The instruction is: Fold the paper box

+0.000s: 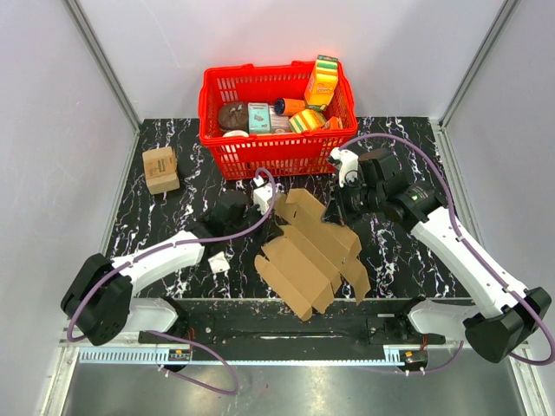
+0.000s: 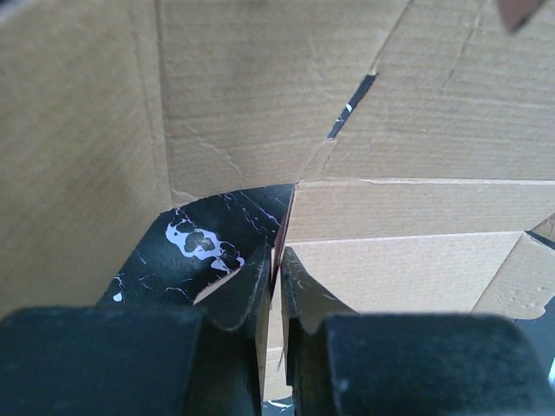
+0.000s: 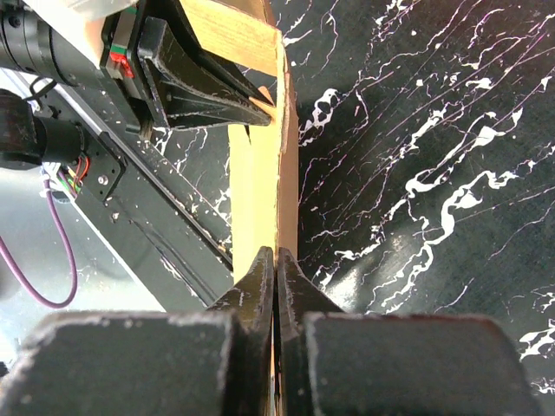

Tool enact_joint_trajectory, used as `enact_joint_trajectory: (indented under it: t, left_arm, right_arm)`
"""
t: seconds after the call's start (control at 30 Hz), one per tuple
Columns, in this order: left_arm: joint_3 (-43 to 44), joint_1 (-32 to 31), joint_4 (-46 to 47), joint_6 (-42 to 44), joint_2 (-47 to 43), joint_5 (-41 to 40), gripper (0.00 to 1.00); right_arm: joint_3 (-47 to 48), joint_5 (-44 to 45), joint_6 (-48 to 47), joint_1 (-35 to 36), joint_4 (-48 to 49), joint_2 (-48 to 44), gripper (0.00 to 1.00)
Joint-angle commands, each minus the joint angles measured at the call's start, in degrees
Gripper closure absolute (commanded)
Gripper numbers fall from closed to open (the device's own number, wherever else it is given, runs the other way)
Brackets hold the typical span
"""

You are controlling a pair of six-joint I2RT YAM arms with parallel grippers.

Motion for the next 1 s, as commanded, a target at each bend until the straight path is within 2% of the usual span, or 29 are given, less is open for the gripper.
enact_joint_trajectory:
  t: [0.0, 0.13, 0.2, 0.3, 0.43, 0.73, 0.83, 0.97]
  left_arm:
    - [2.2, -0.4, 3.0, -3.2, -1.0, -1.2, 0.89]
    - [3.3, -2.8, 3.0, -4.0, -0.6, -5.8, 0.91]
    - [4.3, -4.6, 1.3, -4.4, 0.8, -11.0, 0.91]
    - [7.6, -8.1, -2.2, -5.4, 3.7, -20.4, 0.90]
    - [14.1, -14.7, -8.1, -6.7, 8.1, -38.0, 0.89]
    - [23.2, -24.5, -12.6, -8.7, 17.6, -61.6, 0.83]
    - [24.7, -27.6, -12.6, -8.2, 20.4, -67.9, 0.80]
    - [25.8, -29.9, -12.8, -8.1, 23.2, -71.2, 0.75]
  right_arm:
    - [2.9, 0.6, 4.2, 0.5, 2.5, 0.7, 0.97]
    - [3.2, 0.9, 6.6, 0.5, 3.3, 2.1, 0.98]
    - [3.4, 1.1, 7.8, 0.5, 3.6, 2.5, 0.98]
    - [3.8, 2.5, 9.5, 0.5, 3.7, 3.1, 0.98]
    - [4.0, 4.6, 12.1, 0.5, 4.2, 4.0, 0.98]
    - [4.3, 5.4, 16.2, 0.6, 4.9, 5.8, 0.98]
    - [4.4, 5.5, 17.3, 0.5, 4.9, 6.3, 0.98]
    - [4.3, 5.7, 17.9, 0.5, 5.1, 6.3, 0.98]
